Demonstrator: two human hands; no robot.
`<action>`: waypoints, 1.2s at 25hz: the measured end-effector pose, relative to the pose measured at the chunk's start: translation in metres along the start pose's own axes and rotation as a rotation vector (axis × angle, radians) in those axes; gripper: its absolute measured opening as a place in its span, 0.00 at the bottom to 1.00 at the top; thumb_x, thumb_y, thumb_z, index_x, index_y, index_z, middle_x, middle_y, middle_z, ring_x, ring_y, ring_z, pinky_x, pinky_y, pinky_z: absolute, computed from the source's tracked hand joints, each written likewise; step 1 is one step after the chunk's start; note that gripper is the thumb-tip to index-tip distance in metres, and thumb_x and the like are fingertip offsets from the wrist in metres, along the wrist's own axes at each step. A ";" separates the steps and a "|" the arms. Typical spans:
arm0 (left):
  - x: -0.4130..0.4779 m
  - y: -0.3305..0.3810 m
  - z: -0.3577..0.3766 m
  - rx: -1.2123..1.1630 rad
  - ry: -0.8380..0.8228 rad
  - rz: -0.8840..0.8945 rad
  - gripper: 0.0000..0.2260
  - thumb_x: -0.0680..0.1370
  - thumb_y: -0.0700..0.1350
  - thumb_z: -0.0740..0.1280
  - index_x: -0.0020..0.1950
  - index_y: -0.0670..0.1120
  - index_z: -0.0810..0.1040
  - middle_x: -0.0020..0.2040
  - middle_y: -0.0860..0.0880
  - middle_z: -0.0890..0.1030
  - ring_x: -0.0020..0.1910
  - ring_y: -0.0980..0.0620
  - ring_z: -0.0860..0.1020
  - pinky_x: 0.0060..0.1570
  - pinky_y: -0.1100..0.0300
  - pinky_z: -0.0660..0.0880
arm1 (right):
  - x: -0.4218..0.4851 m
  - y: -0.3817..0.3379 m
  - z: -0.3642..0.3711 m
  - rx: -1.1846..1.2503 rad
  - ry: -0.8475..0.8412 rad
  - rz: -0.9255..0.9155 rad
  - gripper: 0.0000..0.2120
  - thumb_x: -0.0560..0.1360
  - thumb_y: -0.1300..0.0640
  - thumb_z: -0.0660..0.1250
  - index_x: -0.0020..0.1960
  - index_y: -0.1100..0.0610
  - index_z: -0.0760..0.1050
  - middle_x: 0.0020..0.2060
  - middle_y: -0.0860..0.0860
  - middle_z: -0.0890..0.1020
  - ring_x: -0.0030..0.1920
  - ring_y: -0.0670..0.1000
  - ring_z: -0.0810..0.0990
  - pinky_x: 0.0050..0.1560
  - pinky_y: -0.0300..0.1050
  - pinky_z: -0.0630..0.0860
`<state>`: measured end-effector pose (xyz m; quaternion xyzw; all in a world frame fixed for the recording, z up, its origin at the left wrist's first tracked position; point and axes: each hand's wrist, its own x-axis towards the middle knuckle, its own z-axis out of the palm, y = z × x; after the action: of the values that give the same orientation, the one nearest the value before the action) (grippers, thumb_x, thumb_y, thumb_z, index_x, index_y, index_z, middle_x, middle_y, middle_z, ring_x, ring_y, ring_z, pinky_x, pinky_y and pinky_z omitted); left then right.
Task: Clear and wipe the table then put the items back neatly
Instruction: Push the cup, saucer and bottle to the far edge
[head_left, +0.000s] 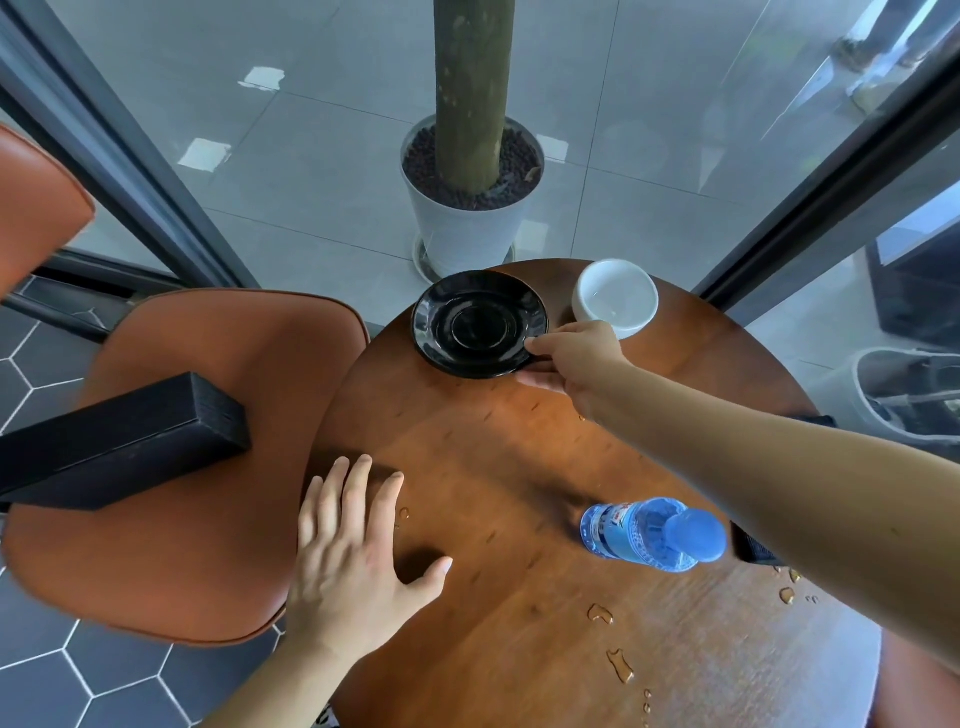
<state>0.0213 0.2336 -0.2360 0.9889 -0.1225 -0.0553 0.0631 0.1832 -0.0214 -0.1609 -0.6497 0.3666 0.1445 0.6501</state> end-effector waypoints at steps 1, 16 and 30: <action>0.000 0.000 0.000 0.003 -0.002 0.001 0.41 0.69 0.71 0.66 0.71 0.43 0.74 0.74 0.36 0.70 0.75 0.34 0.66 0.74 0.34 0.61 | 0.001 0.001 0.003 0.012 0.020 0.002 0.04 0.76 0.71 0.69 0.49 0.67 0.75 0.45 0.64 0.85 0.35 0.59 0.87 0.37 0.48 0.84; -0.001 0.000 0.001 0.002 -0.007 0.001 0.41 0.69 0.71 0.66 0.71 0.43 0.75 0.74 0.37 0.70 0.75 0.34 0.67 0.74 0.33 0.62 | 0.014 0.009 0.010 0.032 0.052 0.051 0.08 0.75 0.74 0.67 0.52 0.65 0.77 0.52 0.61 0.83 0.47 0.58 0.86 0.42 0.47 0.85; -0.001 0.001 0.002 0.008 0.030 0.012 0.40 0.69 0.70 0.67 0.70 0.41 0.75 0.74 0.36 0.70 0.74 0.33 0.67 0.74 0.33 0.62 | -0.007 0.005 -0.013 -0.058 -0.070 -0.058 0.07 0.76 0.69 0.70 0.53 0.67 0.76 0.51 0.64 0.83 0.50 0.59 0.85 0.56 0.54 0.83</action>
<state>0.0200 0.2331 -0.2377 0.9891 -0.1276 -0.0396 0.0610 0.1718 -0.0308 -0.1584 -0.6731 0.3203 0.1590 0.6474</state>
